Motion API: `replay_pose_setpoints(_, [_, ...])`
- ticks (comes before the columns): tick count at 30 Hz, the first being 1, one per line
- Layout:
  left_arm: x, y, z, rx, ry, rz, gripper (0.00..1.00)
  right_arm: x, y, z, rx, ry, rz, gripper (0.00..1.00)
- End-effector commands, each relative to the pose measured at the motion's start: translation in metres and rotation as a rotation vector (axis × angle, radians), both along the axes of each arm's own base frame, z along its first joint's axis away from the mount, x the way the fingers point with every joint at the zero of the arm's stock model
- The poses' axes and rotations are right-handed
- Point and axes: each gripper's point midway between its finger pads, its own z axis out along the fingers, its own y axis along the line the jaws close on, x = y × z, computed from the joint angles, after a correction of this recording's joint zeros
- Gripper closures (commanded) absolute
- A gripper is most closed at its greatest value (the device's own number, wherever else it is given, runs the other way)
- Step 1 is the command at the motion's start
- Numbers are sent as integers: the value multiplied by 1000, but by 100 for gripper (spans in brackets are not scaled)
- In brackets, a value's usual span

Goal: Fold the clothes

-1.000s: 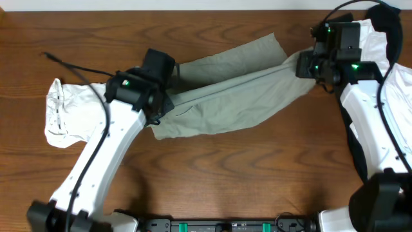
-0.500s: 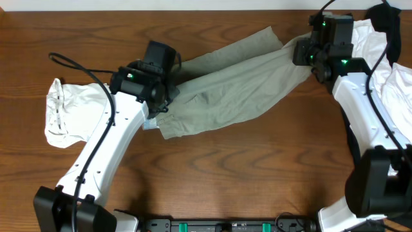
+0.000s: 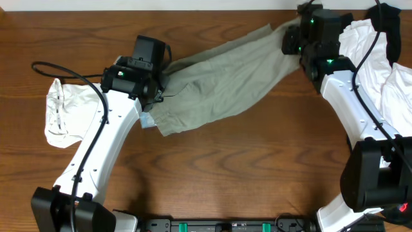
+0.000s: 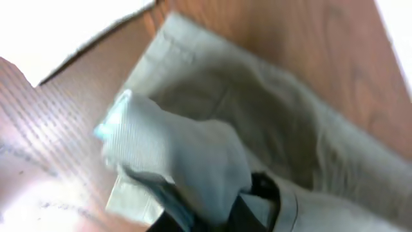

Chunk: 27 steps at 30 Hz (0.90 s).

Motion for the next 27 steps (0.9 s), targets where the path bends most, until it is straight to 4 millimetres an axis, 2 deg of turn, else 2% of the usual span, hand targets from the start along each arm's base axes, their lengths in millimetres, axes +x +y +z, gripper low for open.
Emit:
replay_pose_setpoints(1, [16,30,2,122,-77,162,85,12,19,-22,-16,0,27,99])
replay_pose_setpoints(3, [28,41,4,188,-124,202,85,20,26,-34,-13,-12,35,99])
replay_pose_setpoints(4, [35,46,2,211,-143,220,85,24,29,-43,-4,-11,35,88])
replay_pose_setpoints(5, [40,49,-1,223,-151,232,85,28,32,-54,7,-3,33,64])
replay_pose_setpoints(6, [45,53,-6,234,-151,244,84,30,34,-67,19,14,29,35])
replay_pose_setpoints(7, [50,56,-14,237,-141,255,84,31,36,-82,26,39,24,12])
replay_pose_setpoints(8, [52,60,-22,239,-126,263,84,31,35,-95,22,64,24,1])
replay_pose_setpoints(10, [53,67,-35,244,-88,269,83,24,32,-113,11,129,20,1])
replay_pose_setpoints(12, [54,76,-46,273,-45,246,76,17,27,-119,3,172,13,1])
replay_pose_setpoints(14, [53,87,-52,300,-13,226,70,12,21,-112,-7,188,10,1])
replay_pose_setpoints(18, [55,100,-52,290,-9,238,46,3,10,-86,-6,183,-9,1])
replay_pose_setpoints(19, [57,100,-53,285,-4,211,43,2,9,-81,-12,179,-3,1])
replay_pose_setpoints(23, [58,89,-59,238,25,115,42,-3,20,-75,-22,173,68,1])
replay_pose_setpoints(27, [59,59,-68,120,55,-47,42,-5,40,-76,-9,166,171,1])
